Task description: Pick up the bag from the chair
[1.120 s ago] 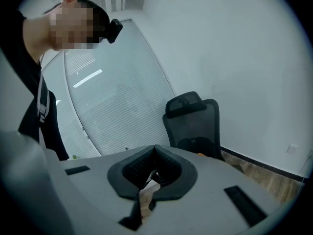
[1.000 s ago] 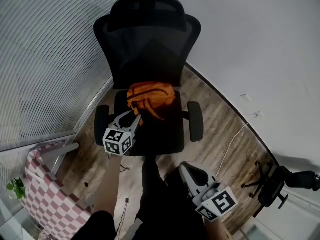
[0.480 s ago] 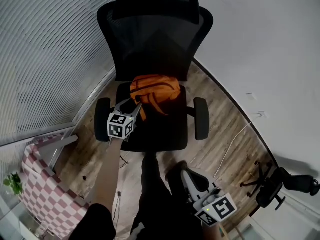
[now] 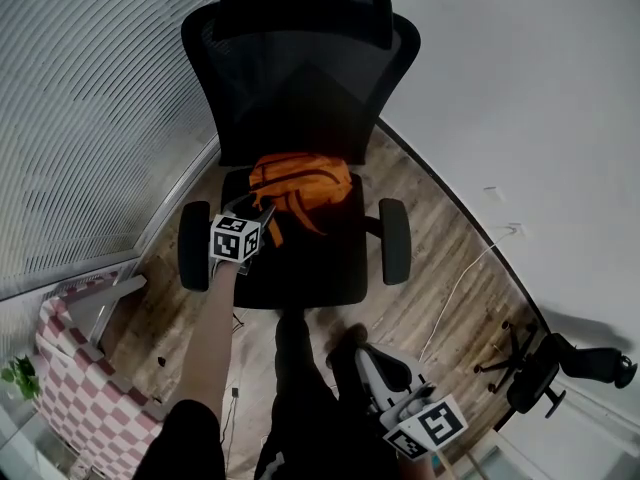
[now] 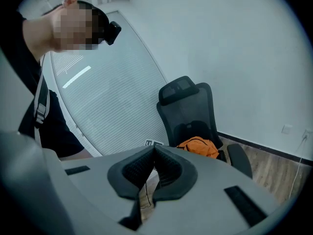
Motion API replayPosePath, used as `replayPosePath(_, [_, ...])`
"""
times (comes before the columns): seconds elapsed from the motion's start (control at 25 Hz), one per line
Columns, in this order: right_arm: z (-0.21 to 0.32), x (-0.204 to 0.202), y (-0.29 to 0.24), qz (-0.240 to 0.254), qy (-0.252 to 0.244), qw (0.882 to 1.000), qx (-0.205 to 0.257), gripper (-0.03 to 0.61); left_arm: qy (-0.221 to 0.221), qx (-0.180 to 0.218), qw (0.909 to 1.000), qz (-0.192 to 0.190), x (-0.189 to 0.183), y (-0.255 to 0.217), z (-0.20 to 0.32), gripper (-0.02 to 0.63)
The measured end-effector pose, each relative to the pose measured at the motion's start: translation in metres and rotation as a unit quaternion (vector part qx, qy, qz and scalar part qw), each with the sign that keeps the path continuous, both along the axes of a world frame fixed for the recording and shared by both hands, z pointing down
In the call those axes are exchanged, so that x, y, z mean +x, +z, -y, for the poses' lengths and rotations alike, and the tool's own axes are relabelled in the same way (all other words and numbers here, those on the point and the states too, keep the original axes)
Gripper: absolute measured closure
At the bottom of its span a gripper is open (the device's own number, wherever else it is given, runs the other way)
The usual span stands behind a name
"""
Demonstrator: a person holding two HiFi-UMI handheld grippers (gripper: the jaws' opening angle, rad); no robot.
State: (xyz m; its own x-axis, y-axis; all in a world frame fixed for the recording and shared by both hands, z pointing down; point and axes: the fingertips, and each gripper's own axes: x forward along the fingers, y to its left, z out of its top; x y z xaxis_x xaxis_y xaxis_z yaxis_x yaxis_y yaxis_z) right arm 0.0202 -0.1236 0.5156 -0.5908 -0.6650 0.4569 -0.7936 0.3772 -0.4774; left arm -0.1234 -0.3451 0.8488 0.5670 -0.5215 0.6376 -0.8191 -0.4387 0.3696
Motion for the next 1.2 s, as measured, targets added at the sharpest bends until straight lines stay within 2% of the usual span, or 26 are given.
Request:
replayPosePath(0.24, [0.000, 0.000, 0.003, 0.000, 0.003, 1.000, -0.004, 0.560, 0.002, -0.011, 0.9997, 0.020, 0.001, 0.018, 0.004, 0.418])
replayPosePath(0.4, [-0.001, 0.004, 0.004, 0.000, 0.008, 1.000, -0.005, 0.560, 0.008, -0.010, 0.9996, 0.027, 0.004, 0.018, 0.003, 0.506])
replayPosePath(0.68, [0.000, 0.006, 0.001, 0.001, 0.011, 1.000, -0.001, 0.560, 0.021, -0.008, 0.9995, 0.023, 0.011, 0.015, -0.005, 0.557])
replayPosePath(0.88, [-0.002, 0.005, -0.002, 0.003, 0.012, 1.000, 0.005, 0.560, 0.031, -0.002, 0.9993, 0.023, 0.016, 0.004, -0.007, 0.569])
replayPosePath(1.2, [0.002, 0.000, -0.017, 0.009, 0.006, 1.000, 0.026, 0.560, 0.029, 0.035, 0.9989, 0.008, 0.025, -0.033, 0.001, 0.572])
